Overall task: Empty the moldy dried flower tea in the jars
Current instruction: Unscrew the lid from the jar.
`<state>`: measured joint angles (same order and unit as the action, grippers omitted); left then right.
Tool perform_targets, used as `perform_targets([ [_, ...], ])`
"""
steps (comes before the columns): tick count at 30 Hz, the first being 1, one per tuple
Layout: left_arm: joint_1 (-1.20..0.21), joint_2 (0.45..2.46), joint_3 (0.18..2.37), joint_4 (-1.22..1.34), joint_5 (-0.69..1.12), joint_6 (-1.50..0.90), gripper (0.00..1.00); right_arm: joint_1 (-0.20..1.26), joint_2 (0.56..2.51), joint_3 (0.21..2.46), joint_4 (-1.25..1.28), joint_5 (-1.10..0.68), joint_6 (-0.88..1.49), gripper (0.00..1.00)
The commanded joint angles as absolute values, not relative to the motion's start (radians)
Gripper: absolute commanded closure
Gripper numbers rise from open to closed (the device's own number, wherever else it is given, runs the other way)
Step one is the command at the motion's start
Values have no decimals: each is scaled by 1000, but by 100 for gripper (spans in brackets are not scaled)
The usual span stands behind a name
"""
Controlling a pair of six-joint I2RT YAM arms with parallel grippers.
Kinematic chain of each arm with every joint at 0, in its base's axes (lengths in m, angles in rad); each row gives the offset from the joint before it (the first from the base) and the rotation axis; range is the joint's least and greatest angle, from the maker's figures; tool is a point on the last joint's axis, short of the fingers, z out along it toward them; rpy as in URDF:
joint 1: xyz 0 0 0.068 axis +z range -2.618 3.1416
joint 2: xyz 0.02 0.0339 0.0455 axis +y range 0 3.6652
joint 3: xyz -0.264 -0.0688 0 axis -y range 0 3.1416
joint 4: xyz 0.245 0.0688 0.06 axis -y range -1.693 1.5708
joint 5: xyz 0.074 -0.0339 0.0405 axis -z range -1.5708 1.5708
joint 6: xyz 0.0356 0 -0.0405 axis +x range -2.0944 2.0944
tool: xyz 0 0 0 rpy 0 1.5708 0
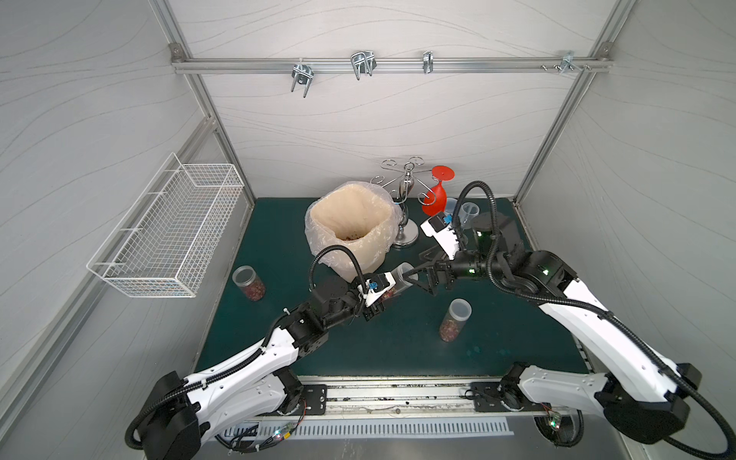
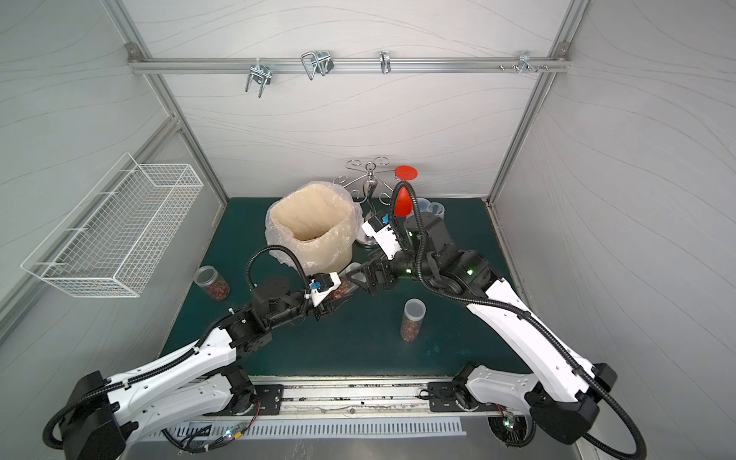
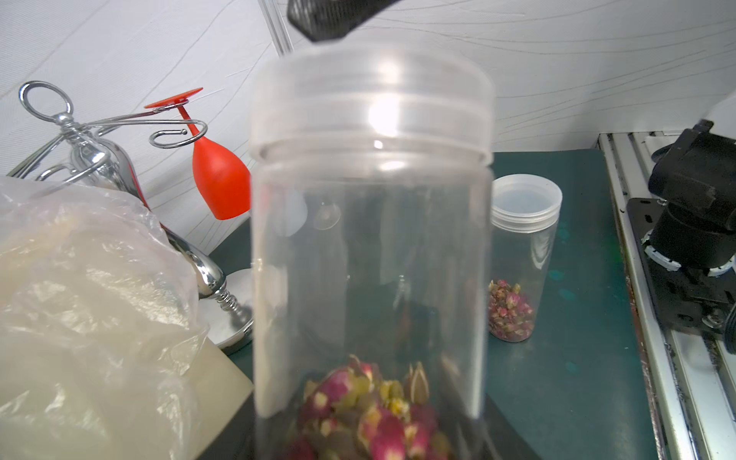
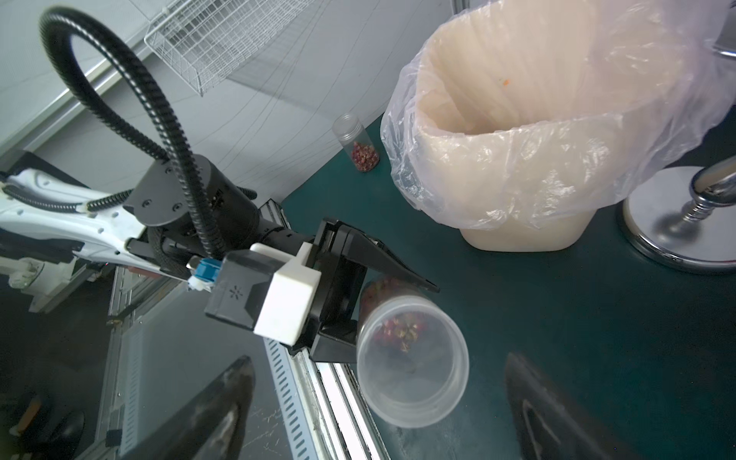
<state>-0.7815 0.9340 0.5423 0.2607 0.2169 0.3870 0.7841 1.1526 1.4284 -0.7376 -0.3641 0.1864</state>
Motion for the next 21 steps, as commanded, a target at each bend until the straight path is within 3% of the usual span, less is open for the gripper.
perform_targets([
  [1,-779,910,570,260,166,439,70,773,1196,1481,-886,-307,241,1],
  [21,-802,893,589,201,114,481,73,764,1350,1473,-894,-480,241,22],
])
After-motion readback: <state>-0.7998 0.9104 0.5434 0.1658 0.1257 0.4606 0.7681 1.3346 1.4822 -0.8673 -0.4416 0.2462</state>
